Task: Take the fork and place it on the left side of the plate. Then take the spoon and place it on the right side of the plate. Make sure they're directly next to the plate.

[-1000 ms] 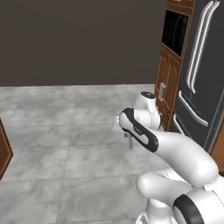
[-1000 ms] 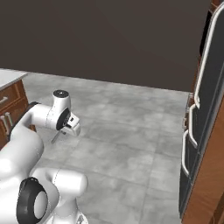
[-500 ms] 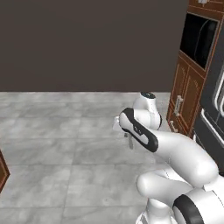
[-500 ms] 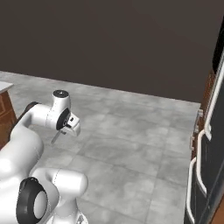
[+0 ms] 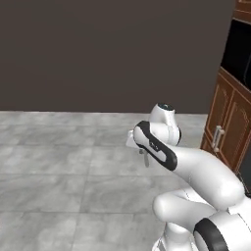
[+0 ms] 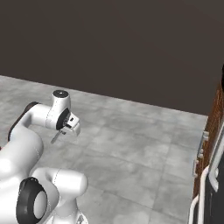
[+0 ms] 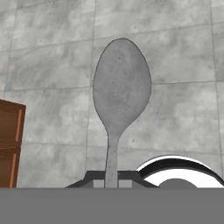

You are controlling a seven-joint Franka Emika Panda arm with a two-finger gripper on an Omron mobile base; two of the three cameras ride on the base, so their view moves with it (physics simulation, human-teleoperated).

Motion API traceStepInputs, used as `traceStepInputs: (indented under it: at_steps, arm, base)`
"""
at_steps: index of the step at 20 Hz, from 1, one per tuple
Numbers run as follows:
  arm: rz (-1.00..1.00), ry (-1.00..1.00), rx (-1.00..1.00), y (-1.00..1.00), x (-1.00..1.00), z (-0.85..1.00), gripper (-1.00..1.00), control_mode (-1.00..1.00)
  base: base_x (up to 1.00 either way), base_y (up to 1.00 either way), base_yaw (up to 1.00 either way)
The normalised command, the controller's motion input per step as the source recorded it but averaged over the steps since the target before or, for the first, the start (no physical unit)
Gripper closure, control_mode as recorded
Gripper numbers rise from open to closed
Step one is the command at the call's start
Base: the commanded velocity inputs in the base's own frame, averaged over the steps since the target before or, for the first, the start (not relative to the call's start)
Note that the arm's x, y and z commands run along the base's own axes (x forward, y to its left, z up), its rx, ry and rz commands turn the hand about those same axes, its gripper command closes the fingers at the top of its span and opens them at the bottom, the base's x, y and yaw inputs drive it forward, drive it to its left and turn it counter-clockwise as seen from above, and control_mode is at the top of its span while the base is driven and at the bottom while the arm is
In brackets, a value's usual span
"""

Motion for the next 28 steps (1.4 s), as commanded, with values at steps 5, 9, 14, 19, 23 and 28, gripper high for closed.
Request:
traceStepInputs:
  at_steps: [5, 9, 14, 19, 23, 28]
  arm:
    - [0.0, 0.0, 0.0, 0.0, 0.0, 0.0, 1.0, 1.0]
    - [0.0, 0.0, 0.0, 0.0, 0.0, 0.0, 1.0, 1.0]
    - [0.0, 0.0, 0.0, 0.0, 0.0, 0.0, 1.0, 1.0]
    - [0.0, 0.0, 0.0, 0.0, 0.0, 0.0, 1.0, 1.0]
    - [0.0, 0.0, 0.0, 0.0, 0.0, 0.0, 1.0, 1.0]
    - [0.0, 0.0, 0.0, 0.0, 0.0, 0.0, 1.0, 1.0]
  base:
    - [1.0, 0.03, 0.13]
    - [1.0, 0.06, 0.14]
    - [1.0, 0.08, 0.15]
    - [1.0, 0.11, 0.18]
    - [1.0, 0.01, 0.27]
    - [1.0, 0.0, 0.3]
